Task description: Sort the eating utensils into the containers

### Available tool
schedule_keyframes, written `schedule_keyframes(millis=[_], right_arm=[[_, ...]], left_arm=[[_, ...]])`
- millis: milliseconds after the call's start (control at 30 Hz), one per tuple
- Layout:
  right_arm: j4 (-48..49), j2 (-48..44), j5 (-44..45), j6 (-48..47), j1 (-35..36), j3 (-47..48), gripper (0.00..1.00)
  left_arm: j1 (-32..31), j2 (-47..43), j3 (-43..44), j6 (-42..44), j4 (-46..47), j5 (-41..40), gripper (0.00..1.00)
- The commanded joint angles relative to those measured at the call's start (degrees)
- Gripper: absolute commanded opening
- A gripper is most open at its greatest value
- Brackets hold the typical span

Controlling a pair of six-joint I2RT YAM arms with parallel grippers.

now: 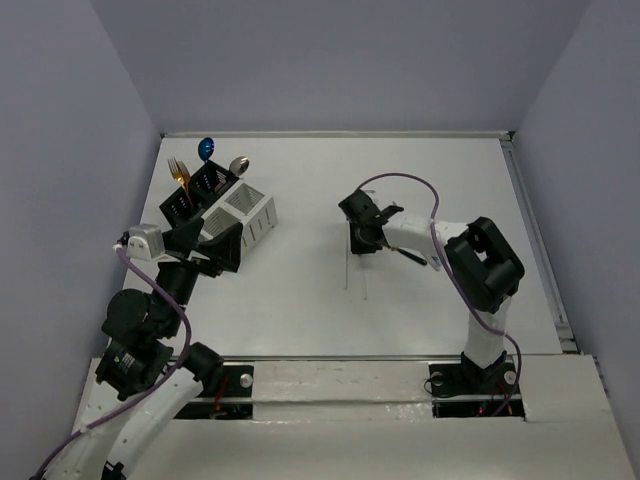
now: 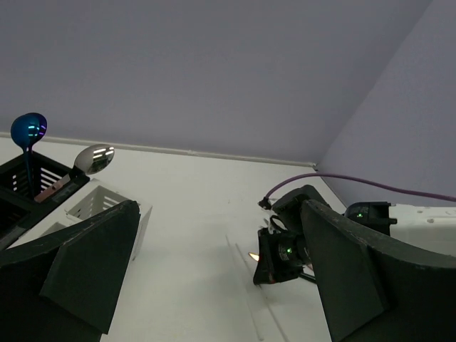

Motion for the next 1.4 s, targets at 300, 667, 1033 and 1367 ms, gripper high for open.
schedule_keyframes(millis=[300, 667, 1033, 1367], right_arm=[[3.7, -7.3, 2.7, -1.2, -0.3, -3.3, 0.00], [35.2, -18.2, -5.8, -5.6, 4.0, -4.4, 0.00], [60.1, 4.5, -8.1, -12.4, 10.3, 21.3, 0.00], [64.2, 18.8, -11.0, -13.3, 12.7, 39.6, 0.00]], left_arm=[[-0.2, -0.7, -0.1, 0.9, 1.6, -0.4, 0.99], [-0.2, -0.7, -0.1, 0.9, 1.5, -1.9, 0.99], [-0.2, -0.3, -0.3, 1.2, 1.1, -5.0, 0.99], [-0.8, 0.3, -0.4, 1.5, 1.1, -5.9, 0.99]])
